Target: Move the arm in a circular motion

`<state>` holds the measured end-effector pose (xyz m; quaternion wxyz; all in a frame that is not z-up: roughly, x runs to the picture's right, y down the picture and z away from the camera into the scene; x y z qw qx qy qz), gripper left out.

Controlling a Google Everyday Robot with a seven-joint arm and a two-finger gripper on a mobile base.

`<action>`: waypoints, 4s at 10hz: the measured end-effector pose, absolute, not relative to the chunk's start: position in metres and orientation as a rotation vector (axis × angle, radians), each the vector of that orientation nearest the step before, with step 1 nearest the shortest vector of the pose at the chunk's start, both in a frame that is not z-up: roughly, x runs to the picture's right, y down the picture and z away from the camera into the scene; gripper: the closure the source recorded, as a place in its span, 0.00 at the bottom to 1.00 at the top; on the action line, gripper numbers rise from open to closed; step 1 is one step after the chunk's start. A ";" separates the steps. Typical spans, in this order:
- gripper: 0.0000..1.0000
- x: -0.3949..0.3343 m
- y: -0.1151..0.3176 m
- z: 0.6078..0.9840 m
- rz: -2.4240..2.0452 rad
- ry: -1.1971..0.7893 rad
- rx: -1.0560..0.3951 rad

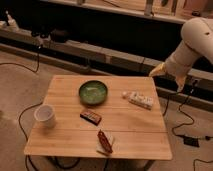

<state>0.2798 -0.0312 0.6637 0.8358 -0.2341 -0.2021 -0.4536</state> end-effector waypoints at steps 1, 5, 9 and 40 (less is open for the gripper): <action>0.20 0.269 -0.040 0.682 -0.993 -0.441 -0.510; 0.20 0.203 -0.075 0.746 -1.156 -0.477 -0.536; 0.20 0.114 -0.078 0.778 -1.320 -0.492 -0.513; 0.20 0.130 -0.085 0.781 -1.370 -0.411 -0.274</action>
